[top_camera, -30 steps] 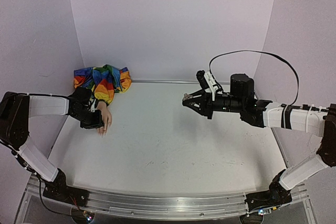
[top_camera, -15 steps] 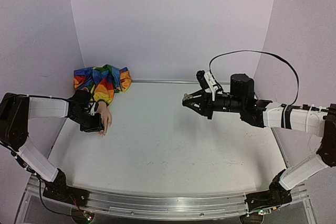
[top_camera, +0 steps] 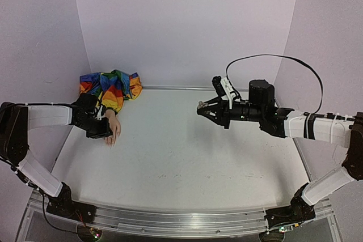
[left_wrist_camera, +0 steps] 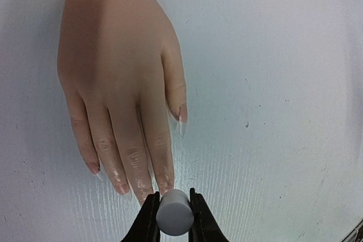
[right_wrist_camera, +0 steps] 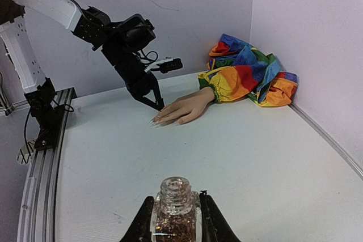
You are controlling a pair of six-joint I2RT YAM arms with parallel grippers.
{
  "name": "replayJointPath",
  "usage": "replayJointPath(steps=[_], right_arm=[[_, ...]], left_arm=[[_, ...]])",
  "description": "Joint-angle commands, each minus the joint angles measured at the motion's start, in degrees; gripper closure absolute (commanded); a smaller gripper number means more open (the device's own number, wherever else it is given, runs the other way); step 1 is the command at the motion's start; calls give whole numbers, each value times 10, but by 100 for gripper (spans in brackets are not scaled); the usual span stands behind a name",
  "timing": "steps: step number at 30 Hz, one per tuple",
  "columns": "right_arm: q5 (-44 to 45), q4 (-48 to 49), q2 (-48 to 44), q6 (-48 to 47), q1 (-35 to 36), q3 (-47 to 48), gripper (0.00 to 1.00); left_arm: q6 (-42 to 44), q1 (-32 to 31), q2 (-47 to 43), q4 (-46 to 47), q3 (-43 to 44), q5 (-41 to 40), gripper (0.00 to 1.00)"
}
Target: Paint the nails
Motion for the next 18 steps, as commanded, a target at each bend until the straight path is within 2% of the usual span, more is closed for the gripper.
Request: replayJointPath(steps=[1,18], right_arm=[[-12,32,-17,6,-4,7,100],[-13,32,-15,6,-4,7,100]], left_arm=[[3,4,8,9,33,-16,100],[7,3,30,8,24,-20,100]])
